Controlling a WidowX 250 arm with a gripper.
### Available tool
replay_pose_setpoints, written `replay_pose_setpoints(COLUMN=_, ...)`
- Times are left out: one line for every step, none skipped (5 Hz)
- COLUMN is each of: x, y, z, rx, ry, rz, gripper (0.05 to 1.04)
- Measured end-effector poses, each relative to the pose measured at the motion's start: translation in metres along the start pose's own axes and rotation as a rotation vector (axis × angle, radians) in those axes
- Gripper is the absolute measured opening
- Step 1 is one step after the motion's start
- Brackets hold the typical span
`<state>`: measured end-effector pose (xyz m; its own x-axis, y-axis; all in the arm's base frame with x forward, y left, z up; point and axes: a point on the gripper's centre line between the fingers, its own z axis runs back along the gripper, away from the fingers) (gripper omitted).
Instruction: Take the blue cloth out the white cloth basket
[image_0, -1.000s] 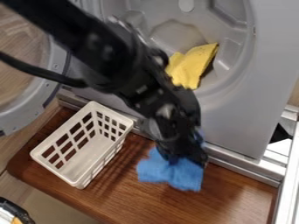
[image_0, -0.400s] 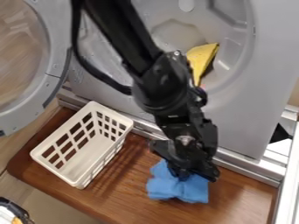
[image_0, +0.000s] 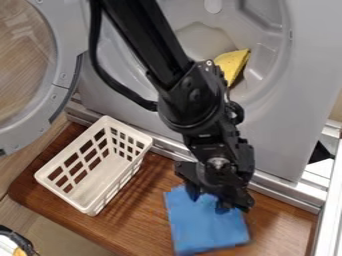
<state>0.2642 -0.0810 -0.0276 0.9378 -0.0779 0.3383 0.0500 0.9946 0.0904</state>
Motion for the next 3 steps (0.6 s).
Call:
replay_pose_setpoints(x=0.007, y=0.001, z=0.013, rx=-0.017, ry=-0.037, rz=-0.034, gripper=0.995)
replay_pose_setpoints(x=0.012, y=0.008, z=0.033, rx=-0.005, ry=-0.064, rz=-0.086, gripper=1.006)
replay_pose_setpoints(x=0.022, y=0.02, z=0.065, rx=0.001, ry=-0.119, rz=-0.144, gripper=1.0)
